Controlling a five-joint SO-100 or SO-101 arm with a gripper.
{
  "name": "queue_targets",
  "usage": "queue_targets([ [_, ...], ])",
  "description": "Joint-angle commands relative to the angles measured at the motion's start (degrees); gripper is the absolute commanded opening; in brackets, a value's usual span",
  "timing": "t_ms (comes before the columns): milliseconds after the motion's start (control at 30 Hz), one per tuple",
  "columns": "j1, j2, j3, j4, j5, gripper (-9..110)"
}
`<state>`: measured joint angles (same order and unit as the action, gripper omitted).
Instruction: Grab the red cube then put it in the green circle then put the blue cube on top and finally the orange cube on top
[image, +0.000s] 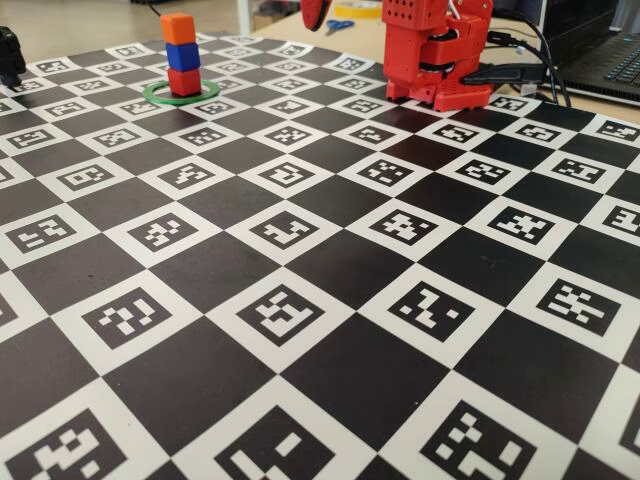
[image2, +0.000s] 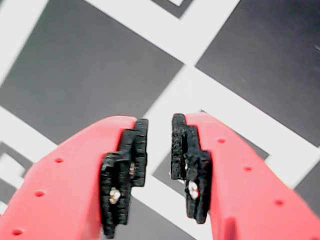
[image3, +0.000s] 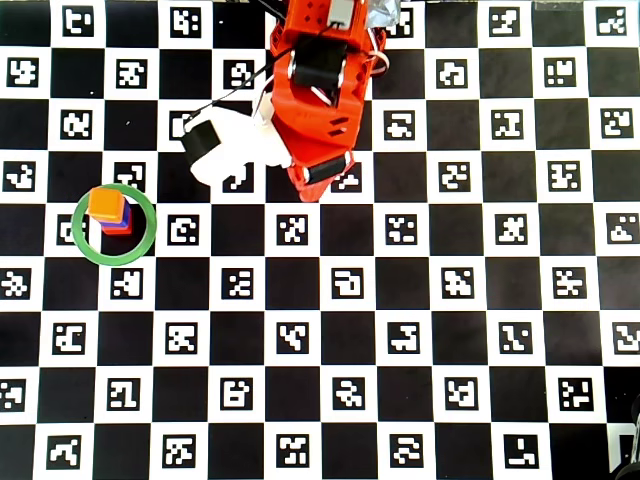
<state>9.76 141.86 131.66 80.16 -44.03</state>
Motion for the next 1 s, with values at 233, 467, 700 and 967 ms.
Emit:
queue_targets([
  [233, -4.75, 17.23, 7.82, 1.23, -8.0, -5],
  [467, -8.61, 23.12, 15.47, 1.67, -10.99, -5],
  [700, -12.3, 30.94, 25.22, 1.76, -12.66, -6],
  [967, -10.28, 36.3, 30.67, 1.23, -15.03, -6],
])
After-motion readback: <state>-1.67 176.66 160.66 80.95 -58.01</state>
